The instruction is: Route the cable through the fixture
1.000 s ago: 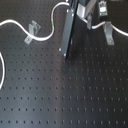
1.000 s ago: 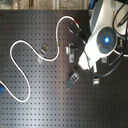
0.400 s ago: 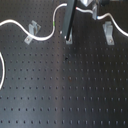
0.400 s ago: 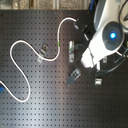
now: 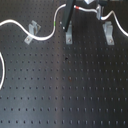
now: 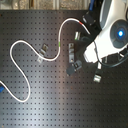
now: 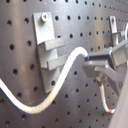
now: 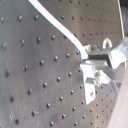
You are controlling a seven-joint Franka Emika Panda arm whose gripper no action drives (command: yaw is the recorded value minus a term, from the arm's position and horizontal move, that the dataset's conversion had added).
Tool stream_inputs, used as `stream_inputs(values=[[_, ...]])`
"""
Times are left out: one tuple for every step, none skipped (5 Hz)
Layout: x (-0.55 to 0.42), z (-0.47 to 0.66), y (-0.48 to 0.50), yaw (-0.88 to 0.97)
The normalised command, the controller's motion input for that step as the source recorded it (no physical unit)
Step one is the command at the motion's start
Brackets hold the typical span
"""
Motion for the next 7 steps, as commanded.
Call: stream_inputs(values=[[0.115,0.16,-0.154,0.69],[0.095,0.18,-0.212,0.64],[0.091,0.17,-0.27,0.56],[0.085,0.1,-0.259,0.53],[0.061,0.07,-0.093,0.49],[0.07,0.09,0.217,0.49],[0.098,0.08,0.256,0.54]])
